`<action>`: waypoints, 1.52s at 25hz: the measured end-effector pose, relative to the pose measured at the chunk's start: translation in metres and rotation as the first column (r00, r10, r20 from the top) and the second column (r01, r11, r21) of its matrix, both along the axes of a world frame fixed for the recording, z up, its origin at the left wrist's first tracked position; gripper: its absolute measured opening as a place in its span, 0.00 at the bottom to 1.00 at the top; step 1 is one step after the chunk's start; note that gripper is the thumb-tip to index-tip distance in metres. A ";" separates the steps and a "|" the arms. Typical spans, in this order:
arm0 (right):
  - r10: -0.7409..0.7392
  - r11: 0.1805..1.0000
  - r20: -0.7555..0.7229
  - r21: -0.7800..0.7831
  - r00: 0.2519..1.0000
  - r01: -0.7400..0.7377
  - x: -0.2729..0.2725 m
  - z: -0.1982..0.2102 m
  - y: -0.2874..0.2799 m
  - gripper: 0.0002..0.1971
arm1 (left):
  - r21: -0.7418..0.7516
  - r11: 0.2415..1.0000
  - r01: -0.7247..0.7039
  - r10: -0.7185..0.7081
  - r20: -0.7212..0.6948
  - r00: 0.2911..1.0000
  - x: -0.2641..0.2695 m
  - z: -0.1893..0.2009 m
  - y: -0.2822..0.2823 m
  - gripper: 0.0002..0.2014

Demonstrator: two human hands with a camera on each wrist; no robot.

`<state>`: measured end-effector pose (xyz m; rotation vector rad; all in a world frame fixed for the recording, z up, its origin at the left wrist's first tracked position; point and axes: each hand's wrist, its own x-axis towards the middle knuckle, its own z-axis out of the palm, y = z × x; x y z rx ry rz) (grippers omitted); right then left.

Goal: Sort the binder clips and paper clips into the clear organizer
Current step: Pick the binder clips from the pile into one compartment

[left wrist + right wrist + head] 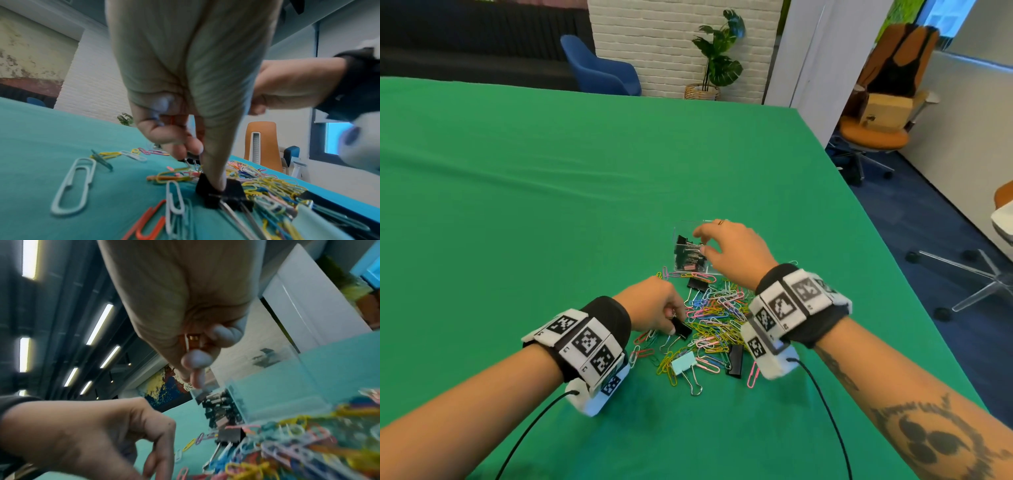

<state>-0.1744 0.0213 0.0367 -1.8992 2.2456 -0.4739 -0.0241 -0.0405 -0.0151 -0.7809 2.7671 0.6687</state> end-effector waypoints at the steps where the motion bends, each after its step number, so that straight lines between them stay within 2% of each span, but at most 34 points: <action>1: 0.008 1.000 0.016 0.003 1.000 -0.008 0.004 -0.005 0.008 0.15 | -0.011 1.000 0.014 -0.014 0.000 1.000 0.000 0.000 0.000 0.11; 4: 0.008 0.985 0.062 0.174 0.998 -0.019 0.007 -0.020 0.028 0.11 | 0.006 1.000 -0.006 0.006 -0.047 0.999 0.002 0.000 -0.004 0.07; 6: 0.036 0.931 0.043 0.362 0.998 -0.049 0.007 -0.029 0.037 0.08 | 0.073 0.995 -0.067 0.072 -0.073 0.995 0.004 -0.001 -0.007 0.06; 7: 0.043 0.912 0.039 0.406 0.998 -0.055 0.010 -0.034 0.040 0.05 | 0.108 0.989 -0.103 0.112 -0.080 0.990 0.005 -0.001 -0.009 0.05; 9: 0.041 0.917 0.055 0.395 0.998 -0.060 0.022 -0.040 0.041 0.02 | 0.132 0.978 -0.160 0.173 -0.087 0.981 0.006 -0.001 -0.011 0.05; 10: 0.060 0.920 0.059 0.385 0.996 -0.079 0.030 -0.042 0.040 0.03 | 0.117 0.978 -0.174 0.184 -0.081 0.980 0.007 -0.001 -0.011 0.06; 14: 0.302 0.861 -0.066 0.446 0.951 -0.243 0.052 -0.052 0.028 0.23 | -0.053 0.991 -0.125 0.124 -0.011 0.992 0.010 -0.003 -0.012 0.07; 16: 0.342 0.856 -0.119 0.449 0.932 -0.257 0.049 -0.052 0.026 0.25 | -0.091 0.988 -0.122 0.122 -0.008 0.993 0.014 -0.001 -0.014 0.07; 18: 0.352 0.866 -0.163 0.431 0.922 -0.255 0.044 -0.052 0.029 0.23 | -0.107 0.979 -0.176 0.170 -0.058 0.984 0.017 0.002 -0.018 0.08; 20: 0.412 0.862 -0.190 0.399 0.891 -0.313 0.042 -0.053 0.033 0.25 | -0.129 0.954 -0.271 0.246 -0.177 0.953 0.015 0.008 -0.025 0.09; 22: 0.485 0.837 -0.206 0.392 0.850 -0.382 0.042 -0.054 0.034 0.27 | -0.118 0.929 -0.352 0.303 -0.305 0.903 0.008 0.011 -0.034 0.17; 25: 0.517 0.820 -0.217 0.402 0.828 -0.407 0.042 -0.055 0.031 0.27 | 0.022 0.929 -0.370 0.350 -0.381 0.856 -0.012 0.014 -0.044 0.42; 27: 0.515 0.827 -0.237 0.391 0.824 -0.405 0.041 -0.054 0.029 0.24 | 0.093 0.941 -0.325 0.336 -0.384 0.860 -0.028 0.012 -0.049 0.52; 28: 0.502 0.835 -0.232 0.383 0.833 -0.396 0.042 -0.053 0.029 0.21 | 0.103 0.944 -0.313 0.329 -0.381 0.864 -0.034 0.009 -0.051 0.53; 30: 0.447 0.860 -0.176 0.355 0.877 -0.368 0.038 -0.053 0.030 0.14 | 0.123 0.937 -0.327 0.349 -0.387 0.853 -0.043 0.005 -0.054 0.48; 33: 0.334 0.904 0.012 0.278 0.943 -0.324 0.024 -0.042 0.034 0.11 | 0.145 0.926 -0.349 0.376 -0.447 0.811 -0.044 0.001 -0.059 0.36; 36: 0.191 0.955 0.138 0.202 0.972 -0.216 -0.002 -0.012 0.029 0.11 | 0.163 0.929 -0.332 0.369 -0.477 0.798 -0.041 -0.002 -0.061 0.31; 38: 0.098 0.987 0.131 0.117 0.986 -0.114 -0.018 0.007 0.015 0.14 | 0.191 0.925 -0.327 0.379 -0.496 0.782 -0.039 -0.005 -0.062 0.31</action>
